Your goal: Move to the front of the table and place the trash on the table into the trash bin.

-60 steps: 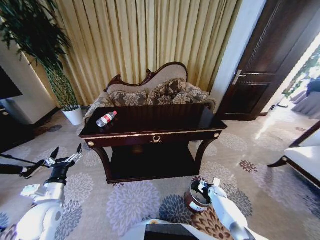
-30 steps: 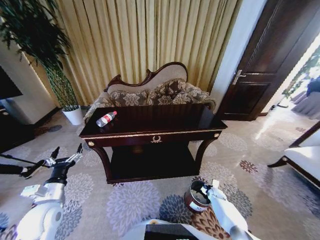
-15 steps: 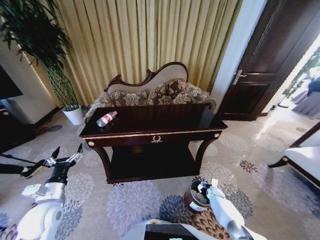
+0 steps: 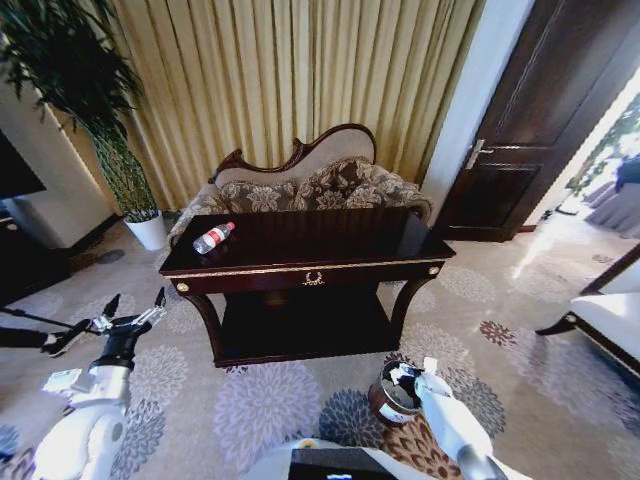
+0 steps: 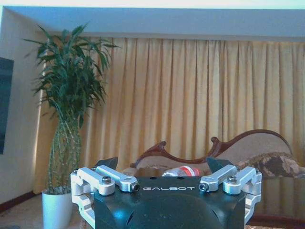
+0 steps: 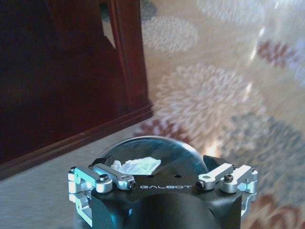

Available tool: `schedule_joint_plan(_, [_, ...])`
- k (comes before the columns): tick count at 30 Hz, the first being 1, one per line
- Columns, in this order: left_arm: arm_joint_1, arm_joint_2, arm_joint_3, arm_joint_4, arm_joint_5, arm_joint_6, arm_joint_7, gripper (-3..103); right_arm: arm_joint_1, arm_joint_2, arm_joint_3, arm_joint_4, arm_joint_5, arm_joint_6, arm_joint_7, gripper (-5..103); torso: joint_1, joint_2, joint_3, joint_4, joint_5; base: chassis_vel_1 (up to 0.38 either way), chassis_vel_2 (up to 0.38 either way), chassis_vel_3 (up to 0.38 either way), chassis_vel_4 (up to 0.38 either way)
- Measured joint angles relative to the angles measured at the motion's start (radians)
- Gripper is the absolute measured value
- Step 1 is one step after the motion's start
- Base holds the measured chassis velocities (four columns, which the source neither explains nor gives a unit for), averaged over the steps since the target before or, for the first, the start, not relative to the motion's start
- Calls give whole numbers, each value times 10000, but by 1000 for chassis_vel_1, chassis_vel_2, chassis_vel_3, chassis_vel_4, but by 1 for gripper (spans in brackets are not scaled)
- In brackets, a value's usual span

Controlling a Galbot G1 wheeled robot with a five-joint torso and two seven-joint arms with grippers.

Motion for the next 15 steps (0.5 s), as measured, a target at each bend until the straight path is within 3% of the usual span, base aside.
schedule_joint_plan(1, [0, 0, 0, 0, 0, 0, 0, 100, 0, 0, 0, 0, 0, 0, 0, 100, 0, 0, 0, 0, 0, 0, 0, 0, 0])
schedule_joint_plan(2, [5, -3, 1, 4, -5, -20, 3, 100, -12, -7, -3, 241, 717, -240, 1, 100, 0, 1, -2, -3, -26, 0, 0, 0, 0])
schedule_joint_plan(4, [36, -13, -2, 3, -6, -48, 5, 100, 180, 32, -24, 131, 1740, -324, 2, 100, -1, 0, -1, -2, -9, 0, 0, 0, 0])
schedule_joint_plan(5, [36, -13, -2, 3, -6, -48, 5, 100, 180, 32, -24, 131, 1740, -324, 2, 100, -1, 0, -1, -2, -9, 0, 0, 0, 0])
schedule_joint_plan(6, [59, -12, -22, 2, -8, -70, 5, 100, 207, 7, -48, 189, 2591, -416, 2, 100, 0, 0, 0, 1, -6, 0, 0, 0, 0])
schedule_joint_plan(10, [47, 3, -43, 15, -23, -86, 3, 100, 95, -8, 13, 443, 4015, -562, 3, 100, 0, 0, 0, -6, -9, 0, 0, 0, 0])
schedule_joint_plan(15, [22, 1, -14, 16, -24, -91, 2, 100, 59, -11, 111, 388, 4475, -575, 2, 100, 0, 0, -1, 0, -15, 0, 0, 0, 0])
